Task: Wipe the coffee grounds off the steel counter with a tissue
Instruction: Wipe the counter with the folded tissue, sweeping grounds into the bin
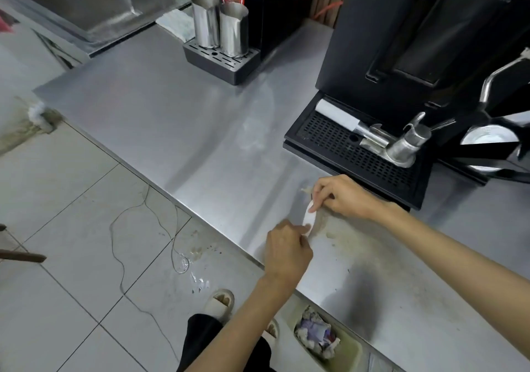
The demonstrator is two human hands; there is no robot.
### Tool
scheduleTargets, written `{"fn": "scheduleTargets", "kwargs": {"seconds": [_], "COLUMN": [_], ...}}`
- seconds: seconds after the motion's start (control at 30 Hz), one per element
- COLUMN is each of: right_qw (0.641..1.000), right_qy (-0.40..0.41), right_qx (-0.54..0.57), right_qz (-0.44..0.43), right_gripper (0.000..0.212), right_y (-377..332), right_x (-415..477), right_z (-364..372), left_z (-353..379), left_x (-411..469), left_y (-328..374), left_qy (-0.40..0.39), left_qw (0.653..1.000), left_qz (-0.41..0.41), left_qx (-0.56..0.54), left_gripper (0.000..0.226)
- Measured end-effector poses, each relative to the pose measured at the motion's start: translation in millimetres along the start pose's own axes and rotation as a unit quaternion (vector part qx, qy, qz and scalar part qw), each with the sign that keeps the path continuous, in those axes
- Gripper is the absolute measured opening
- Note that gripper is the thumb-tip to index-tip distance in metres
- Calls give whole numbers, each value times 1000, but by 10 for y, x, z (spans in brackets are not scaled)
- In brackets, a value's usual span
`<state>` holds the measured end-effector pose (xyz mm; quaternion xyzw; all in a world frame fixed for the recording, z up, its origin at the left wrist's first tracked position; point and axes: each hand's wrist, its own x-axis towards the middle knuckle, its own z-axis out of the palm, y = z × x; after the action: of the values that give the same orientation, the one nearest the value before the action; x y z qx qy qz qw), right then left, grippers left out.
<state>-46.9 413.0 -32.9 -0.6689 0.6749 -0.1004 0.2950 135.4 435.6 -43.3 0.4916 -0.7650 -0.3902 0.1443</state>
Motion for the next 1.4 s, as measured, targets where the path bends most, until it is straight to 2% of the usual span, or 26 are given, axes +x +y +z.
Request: {"fn": "scheduleTargets", "kwargs": {"seconds": [0.13,0.37,0.57,0.7,0.87,1.13,1.4], "right_qw": [999,994,986,974,954,940,930], "right_qy": [34,112,165,210,284,267,300], "right_qx": [15,12,22,28,-33,-96,-22], "right_qz": [-6,-12,31,80,87,190,209], "right_gripper": [39,38,27,30,29,25,35], "right_y": [-166,-704,-767,-672,-457,-148,-13], "right_x": [148,971,1369,1204,711,104,-292], "right_z": [0,45,152,242,362,290,332], "left_z": [-310,-918,-1161,-1132,-924,-477,-283], "left_x": [137,719,1163,1278,1281,1373,1199], "left_y": [-155,-579,-764,-738,-608,-232,-81], "left_qy": [26,65,42,12,-41,-132,-172], "left_qw": [1000,996,994,992,987,953,929], "left_qz": [9,-10,26,69,127,239,297], "left_qx": [5,56,99,102,89,134,140], "left_gripper": [35,32,31,31,31,31,30]}}
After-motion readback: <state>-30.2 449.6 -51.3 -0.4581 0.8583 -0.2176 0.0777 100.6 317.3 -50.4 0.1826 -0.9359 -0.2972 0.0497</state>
